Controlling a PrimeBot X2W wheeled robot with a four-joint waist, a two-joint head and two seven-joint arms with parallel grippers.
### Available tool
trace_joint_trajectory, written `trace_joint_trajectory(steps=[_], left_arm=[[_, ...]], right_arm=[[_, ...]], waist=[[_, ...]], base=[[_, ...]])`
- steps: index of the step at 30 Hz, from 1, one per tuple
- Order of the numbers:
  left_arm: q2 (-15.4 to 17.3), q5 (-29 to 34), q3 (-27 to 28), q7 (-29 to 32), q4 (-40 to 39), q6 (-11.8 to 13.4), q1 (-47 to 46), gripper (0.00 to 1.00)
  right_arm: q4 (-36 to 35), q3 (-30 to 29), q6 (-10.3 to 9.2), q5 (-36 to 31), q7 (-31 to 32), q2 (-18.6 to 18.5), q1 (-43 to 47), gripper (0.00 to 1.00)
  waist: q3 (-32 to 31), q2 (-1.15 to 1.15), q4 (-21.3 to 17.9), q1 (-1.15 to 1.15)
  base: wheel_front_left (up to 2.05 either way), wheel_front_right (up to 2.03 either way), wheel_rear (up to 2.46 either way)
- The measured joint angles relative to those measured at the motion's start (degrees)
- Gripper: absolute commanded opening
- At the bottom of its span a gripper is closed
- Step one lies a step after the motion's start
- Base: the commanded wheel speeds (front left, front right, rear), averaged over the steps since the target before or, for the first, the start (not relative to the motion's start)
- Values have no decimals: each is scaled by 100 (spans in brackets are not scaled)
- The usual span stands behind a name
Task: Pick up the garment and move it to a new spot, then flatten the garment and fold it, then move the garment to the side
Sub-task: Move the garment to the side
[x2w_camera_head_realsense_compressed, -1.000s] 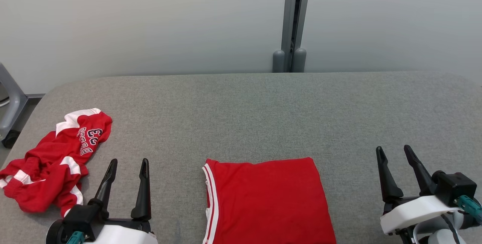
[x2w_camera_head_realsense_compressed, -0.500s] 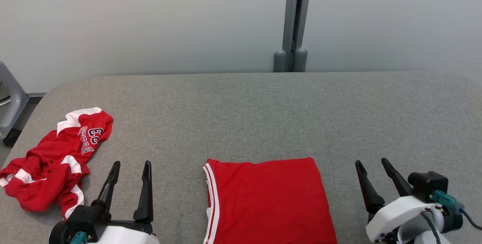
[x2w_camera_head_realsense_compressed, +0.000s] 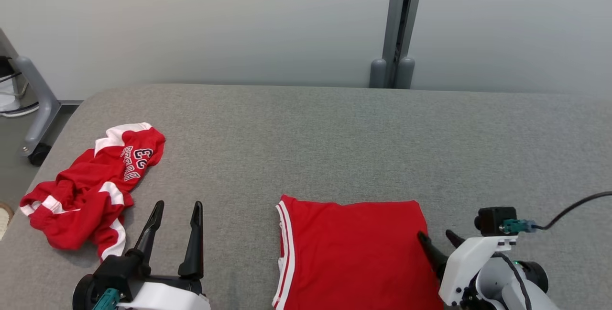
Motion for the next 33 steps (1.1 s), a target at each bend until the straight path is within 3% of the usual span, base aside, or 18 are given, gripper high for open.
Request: trace_joint_trajectory(steps=[6,13,14,15,16,24,33], left_arm=[[1,-1,-2,0,52,0,-23,100],[2,-3,-5,0,77,-4,-23,100],[1,-3,-7,0,78,-4,-23,100],[1,-3,-3,0,78,-4,-23,100],[1,-3,0,0,78,-4,-23,100],[2,7,-45,0,-12,-5,-21,100],[1,19,-328,-1,-189,-49,-88,100]], right_arm=[[826,-32,0,132,736,185,-144,100],[1091,-116,0,237,917,225,-238,98],[1093,-116,0,241,909,231,-240,35],[1093,-108,0,268,878,237,-241,8],[1093,-98,0,299,831,243,-241,0],[1089,-141,1,212,221,242,-397,0],[1061,-422,0,-18,-249,-42,-601,0]], waist=[[-18,0,260,0],[-40,0,365,0],[-39,0,369,0],[-38,0,371,0],[-37,0,370,0],[-28,0,236,0],[-4,0,-251,0]], base=[[0,0,0],[0,0,0],[0,0,0],[0,0,0],[0,0,0],[0,0,0],[0,0,0]])
